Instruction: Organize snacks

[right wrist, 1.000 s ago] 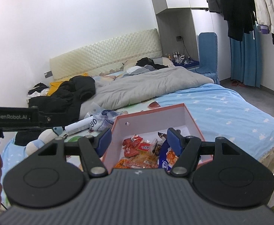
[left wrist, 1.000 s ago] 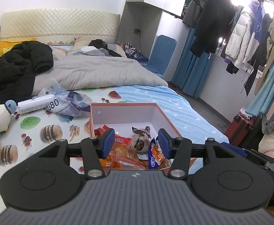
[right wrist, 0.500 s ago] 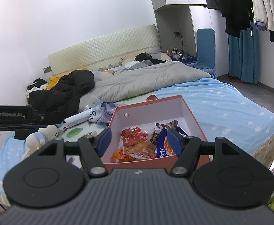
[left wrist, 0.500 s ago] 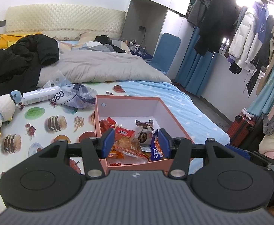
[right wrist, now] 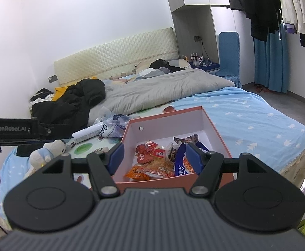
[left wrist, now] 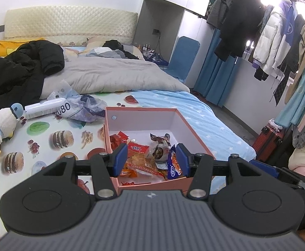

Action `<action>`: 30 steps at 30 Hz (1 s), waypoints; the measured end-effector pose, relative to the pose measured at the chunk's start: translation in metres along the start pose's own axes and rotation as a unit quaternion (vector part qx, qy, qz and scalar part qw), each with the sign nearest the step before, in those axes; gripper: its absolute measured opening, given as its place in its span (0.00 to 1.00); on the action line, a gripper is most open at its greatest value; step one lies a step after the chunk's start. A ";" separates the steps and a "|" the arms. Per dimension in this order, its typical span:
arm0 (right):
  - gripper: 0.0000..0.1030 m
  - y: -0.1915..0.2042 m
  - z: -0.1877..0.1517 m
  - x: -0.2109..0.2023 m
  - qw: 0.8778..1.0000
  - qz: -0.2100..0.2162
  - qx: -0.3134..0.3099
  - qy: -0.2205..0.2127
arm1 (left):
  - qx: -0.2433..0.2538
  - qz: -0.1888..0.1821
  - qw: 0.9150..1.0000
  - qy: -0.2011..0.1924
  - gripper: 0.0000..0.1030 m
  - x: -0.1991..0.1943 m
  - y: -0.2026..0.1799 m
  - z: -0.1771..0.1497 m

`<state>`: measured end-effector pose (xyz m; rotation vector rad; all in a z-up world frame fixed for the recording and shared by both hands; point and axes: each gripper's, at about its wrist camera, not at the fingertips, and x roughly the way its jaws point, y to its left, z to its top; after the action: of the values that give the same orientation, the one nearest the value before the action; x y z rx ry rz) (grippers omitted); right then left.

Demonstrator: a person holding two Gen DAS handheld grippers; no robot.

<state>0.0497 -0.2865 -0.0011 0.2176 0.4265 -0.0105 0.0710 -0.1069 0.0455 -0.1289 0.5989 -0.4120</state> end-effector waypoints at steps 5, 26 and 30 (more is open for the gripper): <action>0.65 0.002 0.000 0.000 1.000 -0.001 0.001 -0.002 | 0.004 -0.001 1.000 -0.001 0.55 -0.001 0.001 0.000; 0.65 0.000 -0.002 -0.001 1.000 -0.016 0.007 -0.010 | 0.008 0.012 1.000 -0.009 0.86 -0.004 0.000 -0.007; 0.85 -0.001 0.000 0.003 1.000 -0.020 0.008 -0.006 | 0.010 0.022 1.000 -0.005 0.95 -0.003 -0.001 -0.006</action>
<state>0.0522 -0.2870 -0.0025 0.2256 0.4194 -0.0537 0.0653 -0.1064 0.0424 -0.0983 0.5874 -0.3746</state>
